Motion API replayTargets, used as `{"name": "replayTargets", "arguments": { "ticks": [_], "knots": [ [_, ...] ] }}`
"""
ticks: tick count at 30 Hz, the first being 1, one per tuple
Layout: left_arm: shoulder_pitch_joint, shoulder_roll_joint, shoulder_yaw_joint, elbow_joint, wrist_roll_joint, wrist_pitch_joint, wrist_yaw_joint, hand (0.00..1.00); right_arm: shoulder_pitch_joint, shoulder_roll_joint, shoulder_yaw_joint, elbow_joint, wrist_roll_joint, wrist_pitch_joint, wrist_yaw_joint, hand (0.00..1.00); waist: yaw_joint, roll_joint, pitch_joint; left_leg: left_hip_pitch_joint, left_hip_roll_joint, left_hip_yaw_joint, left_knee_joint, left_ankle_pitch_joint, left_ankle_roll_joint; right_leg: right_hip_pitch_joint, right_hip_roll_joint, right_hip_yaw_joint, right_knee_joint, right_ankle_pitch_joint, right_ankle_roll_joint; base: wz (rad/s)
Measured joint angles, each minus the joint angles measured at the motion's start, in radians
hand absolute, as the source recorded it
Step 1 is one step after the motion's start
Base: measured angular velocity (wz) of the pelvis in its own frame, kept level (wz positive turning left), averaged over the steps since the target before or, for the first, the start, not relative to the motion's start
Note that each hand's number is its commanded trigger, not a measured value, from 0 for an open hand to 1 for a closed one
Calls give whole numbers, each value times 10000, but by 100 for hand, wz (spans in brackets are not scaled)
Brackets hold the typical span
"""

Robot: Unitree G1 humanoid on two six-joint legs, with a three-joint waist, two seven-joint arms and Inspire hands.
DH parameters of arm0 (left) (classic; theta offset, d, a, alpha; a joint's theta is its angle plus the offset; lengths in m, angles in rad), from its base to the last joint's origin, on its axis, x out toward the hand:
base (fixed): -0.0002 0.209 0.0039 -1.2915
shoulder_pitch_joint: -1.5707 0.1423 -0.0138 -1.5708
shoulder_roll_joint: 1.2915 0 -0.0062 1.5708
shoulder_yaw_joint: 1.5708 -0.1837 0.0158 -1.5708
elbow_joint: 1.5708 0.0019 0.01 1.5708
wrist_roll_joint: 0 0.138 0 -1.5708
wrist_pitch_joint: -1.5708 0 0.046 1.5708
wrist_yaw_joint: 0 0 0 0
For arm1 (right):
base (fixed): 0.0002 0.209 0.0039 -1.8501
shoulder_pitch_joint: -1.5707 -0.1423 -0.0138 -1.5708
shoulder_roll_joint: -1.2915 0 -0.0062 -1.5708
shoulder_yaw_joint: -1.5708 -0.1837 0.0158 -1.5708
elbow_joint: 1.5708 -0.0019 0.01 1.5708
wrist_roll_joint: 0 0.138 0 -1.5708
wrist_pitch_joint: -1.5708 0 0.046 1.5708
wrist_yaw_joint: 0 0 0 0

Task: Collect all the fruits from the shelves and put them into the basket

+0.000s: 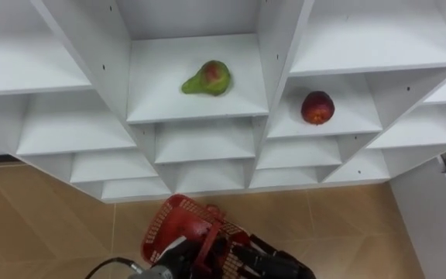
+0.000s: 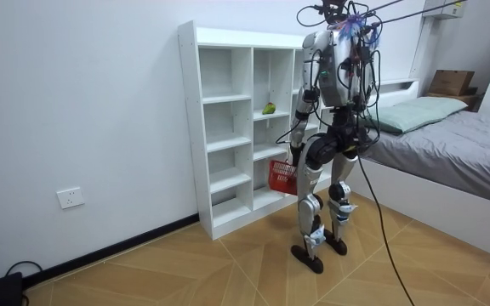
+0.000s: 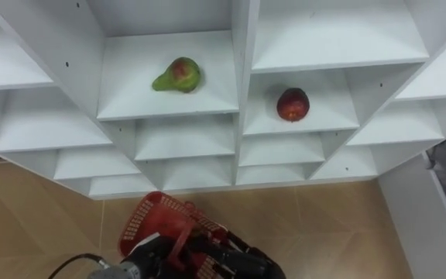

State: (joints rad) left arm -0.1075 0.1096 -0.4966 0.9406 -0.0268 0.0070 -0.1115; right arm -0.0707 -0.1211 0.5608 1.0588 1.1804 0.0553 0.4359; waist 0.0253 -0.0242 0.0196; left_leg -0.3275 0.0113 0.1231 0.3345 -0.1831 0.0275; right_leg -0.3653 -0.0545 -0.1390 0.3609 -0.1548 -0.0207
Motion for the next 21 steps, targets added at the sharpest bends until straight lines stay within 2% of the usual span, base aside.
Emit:
{"name": "replayTargets", "arguments": {
  "ticks": [8,16,21],
  "knots": [
    [56,33,2,0,220,-44,2,100,373,-71,75,-556,3,-114,25,0,-48,-5,22,-21,-2,-54,-29,-1,1,-1,3,-12,-20,0,0,0],
    [129,38,5,-12,215,-69,22,100,360,-73,68,-592,6,-131,29,0,-55,59,58,-53,-3,-65,-88,-1,0,-29,13,-26,-53,0,1,0],
    [163,34,42,1,188,-70,102,100,424,-126,66,-585,-218,-131,29,0,15,72,52,36,-5,-14,-221,1,-2,42,31,-45,-174,20,10,-1]
  ]
}}
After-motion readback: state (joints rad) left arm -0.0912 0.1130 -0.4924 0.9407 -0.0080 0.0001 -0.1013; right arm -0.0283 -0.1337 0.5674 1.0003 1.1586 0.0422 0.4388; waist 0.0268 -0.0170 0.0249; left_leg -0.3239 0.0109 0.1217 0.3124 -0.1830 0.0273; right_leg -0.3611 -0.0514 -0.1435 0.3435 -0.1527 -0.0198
